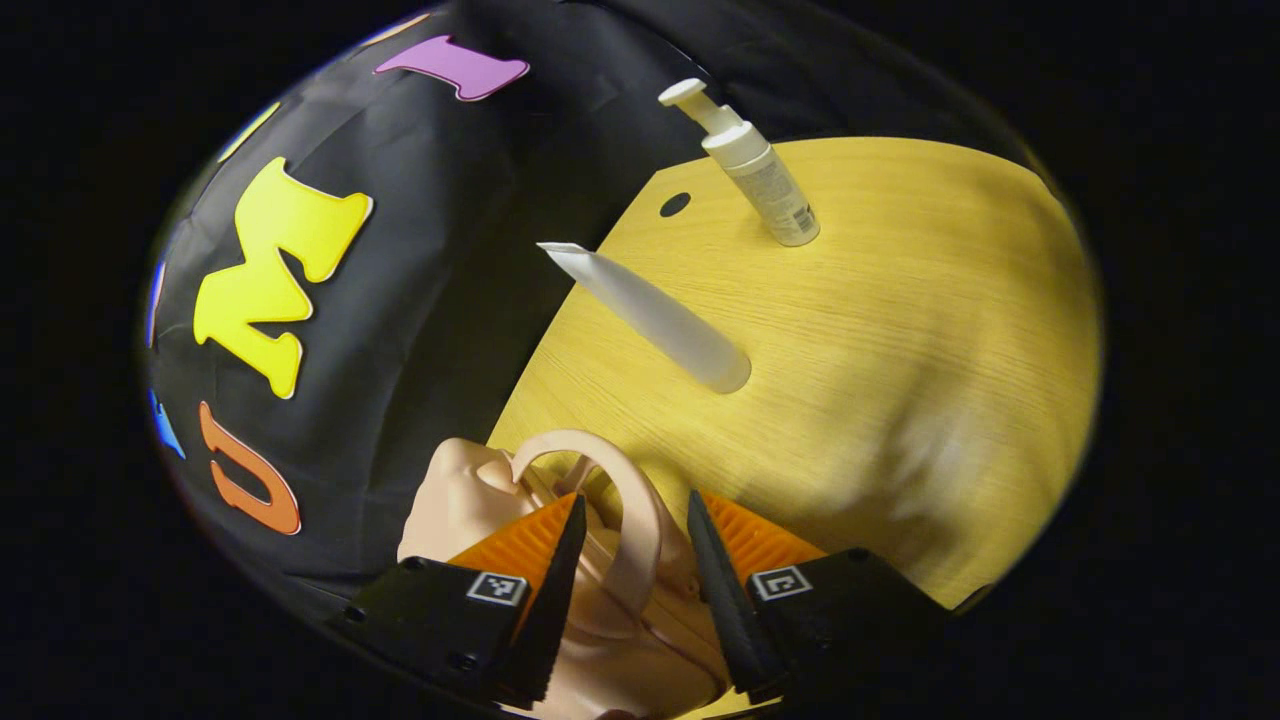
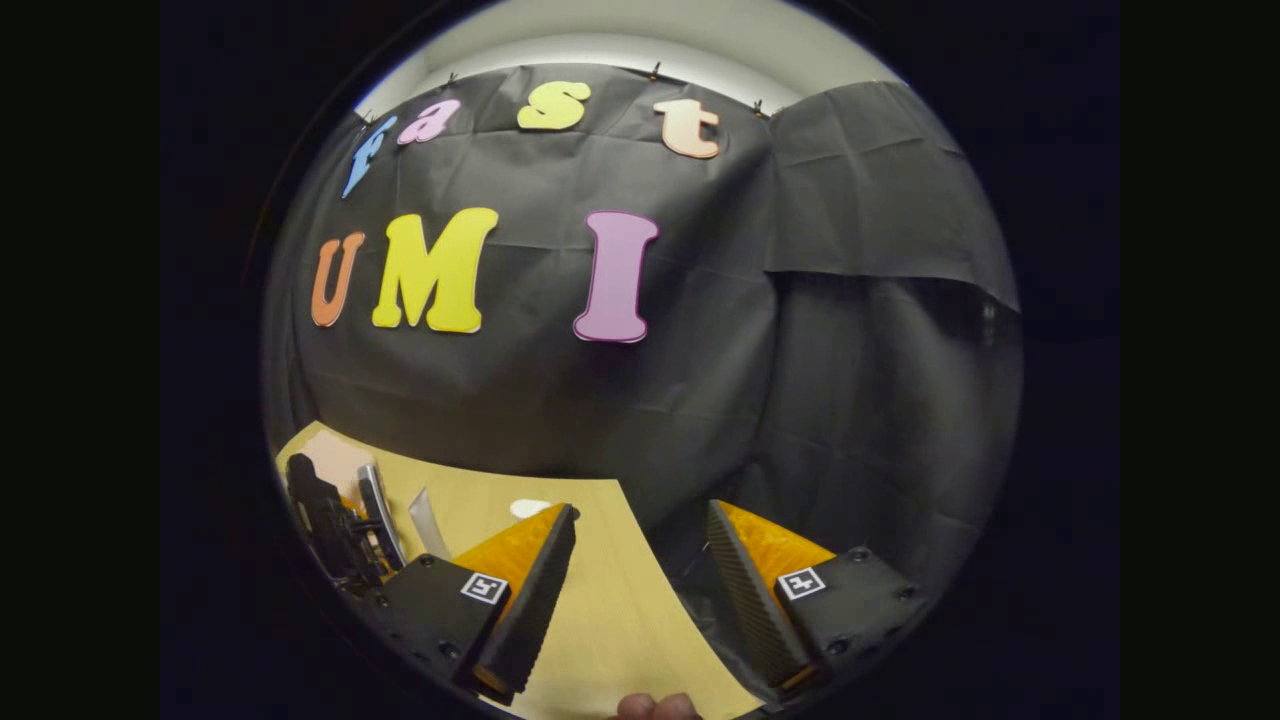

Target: First open the suitcase, pack the skin care products into it, and then close the suitcase.

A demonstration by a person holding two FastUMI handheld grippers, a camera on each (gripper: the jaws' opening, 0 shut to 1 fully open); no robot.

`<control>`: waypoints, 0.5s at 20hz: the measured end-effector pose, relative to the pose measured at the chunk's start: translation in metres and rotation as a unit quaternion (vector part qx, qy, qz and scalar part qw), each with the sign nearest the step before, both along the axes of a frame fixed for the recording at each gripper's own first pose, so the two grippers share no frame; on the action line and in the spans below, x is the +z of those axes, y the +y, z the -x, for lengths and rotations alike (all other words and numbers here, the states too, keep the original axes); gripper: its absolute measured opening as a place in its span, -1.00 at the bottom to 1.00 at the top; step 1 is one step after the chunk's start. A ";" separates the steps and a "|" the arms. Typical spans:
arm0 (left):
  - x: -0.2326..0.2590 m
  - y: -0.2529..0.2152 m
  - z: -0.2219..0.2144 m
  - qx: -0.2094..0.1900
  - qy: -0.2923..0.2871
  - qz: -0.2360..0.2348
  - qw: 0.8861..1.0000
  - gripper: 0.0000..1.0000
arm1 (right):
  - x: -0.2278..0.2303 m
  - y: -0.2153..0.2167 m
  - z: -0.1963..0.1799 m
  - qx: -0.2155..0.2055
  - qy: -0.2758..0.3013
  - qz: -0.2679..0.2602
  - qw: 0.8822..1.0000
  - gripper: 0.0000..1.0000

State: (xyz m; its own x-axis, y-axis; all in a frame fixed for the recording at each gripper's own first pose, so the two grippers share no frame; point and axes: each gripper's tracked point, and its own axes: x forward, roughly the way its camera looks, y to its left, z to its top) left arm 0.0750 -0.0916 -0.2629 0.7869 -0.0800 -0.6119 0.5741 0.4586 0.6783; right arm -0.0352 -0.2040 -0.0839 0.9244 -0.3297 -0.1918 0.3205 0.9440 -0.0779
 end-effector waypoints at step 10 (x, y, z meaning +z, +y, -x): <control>0.013 0.001 0.000 0.036 0.018 0.056 0.998 -0.63 | -0.001 0.004 0.008 -0.002 -0.002 0.003 1.000 0.58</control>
State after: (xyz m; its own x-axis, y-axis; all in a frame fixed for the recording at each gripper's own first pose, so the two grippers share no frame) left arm 0.0751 -0.0911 -0.2498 0.7703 -0.0935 -0.6308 0.5605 0.5711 0.5997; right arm -0.0432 -0.1995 -0.0852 0.9240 -0.3343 -0.1855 0.3245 0.9423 -0.0819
